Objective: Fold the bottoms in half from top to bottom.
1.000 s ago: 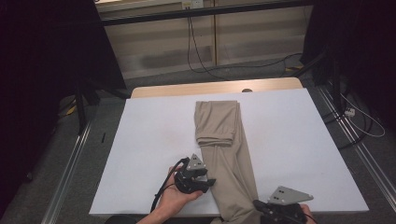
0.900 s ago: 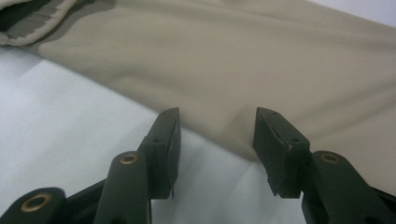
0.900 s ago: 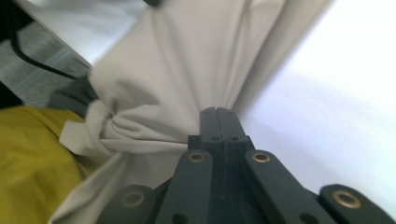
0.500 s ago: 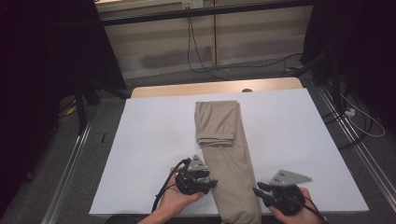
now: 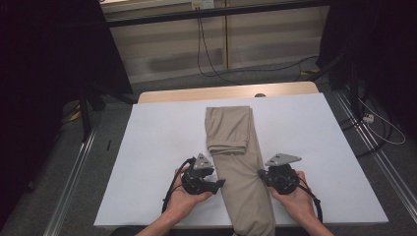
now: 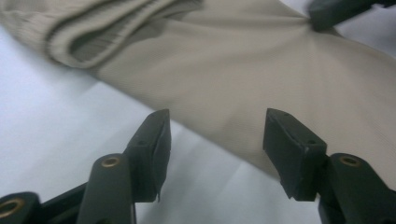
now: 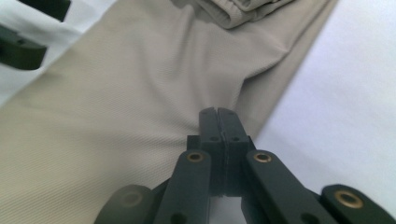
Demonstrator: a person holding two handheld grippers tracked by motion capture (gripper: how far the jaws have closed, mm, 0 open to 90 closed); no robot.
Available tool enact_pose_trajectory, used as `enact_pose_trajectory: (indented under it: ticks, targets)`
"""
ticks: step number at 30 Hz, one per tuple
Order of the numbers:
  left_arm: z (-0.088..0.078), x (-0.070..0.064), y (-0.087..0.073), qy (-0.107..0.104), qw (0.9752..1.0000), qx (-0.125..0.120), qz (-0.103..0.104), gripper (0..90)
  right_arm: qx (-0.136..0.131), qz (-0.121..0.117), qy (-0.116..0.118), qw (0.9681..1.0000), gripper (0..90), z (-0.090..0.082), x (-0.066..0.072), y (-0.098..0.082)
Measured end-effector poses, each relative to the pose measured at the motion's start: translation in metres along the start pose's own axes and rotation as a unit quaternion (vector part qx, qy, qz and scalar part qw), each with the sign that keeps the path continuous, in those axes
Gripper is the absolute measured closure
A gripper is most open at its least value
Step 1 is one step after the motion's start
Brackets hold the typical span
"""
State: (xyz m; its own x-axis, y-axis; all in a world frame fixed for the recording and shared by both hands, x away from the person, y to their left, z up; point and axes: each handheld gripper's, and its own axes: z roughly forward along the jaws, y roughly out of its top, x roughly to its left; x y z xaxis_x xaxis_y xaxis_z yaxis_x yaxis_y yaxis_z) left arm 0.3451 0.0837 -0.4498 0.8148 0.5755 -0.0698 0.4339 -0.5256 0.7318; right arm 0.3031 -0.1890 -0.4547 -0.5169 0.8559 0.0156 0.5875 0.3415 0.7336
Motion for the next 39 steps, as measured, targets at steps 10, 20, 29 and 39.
enact_pose_trajectory:
  ticks: [10,20,29,39]
  targets:
    - [0.0,0.052,0.024,0.05,0.9973,-0.047,-0.028,39.7,-0.021,-0.009,0.009,0.9997,65.4,-0.009,-0.016,0.011]
    - [0.034,0.076,0.044,0.068,0.9962,-0.043,-0.034,42.7,-0.045,-0.077,0.013,0.9959,39.8,0.056,-0.025,0.06]
    - [0.037,0.078,0.047,0.044,0.9976,-0.039,-0.038,56.9,-0.059,-0.073,-0.008,0.9955,48.3,0.073,-0.036,0.059]
    - [0.039,0.08,0.043,0.035,0.9992,-0.017,-0.01,44.9,-0.078,-0.093,-0.005,0.9926,39.6,0.071,-0.042,0.079]
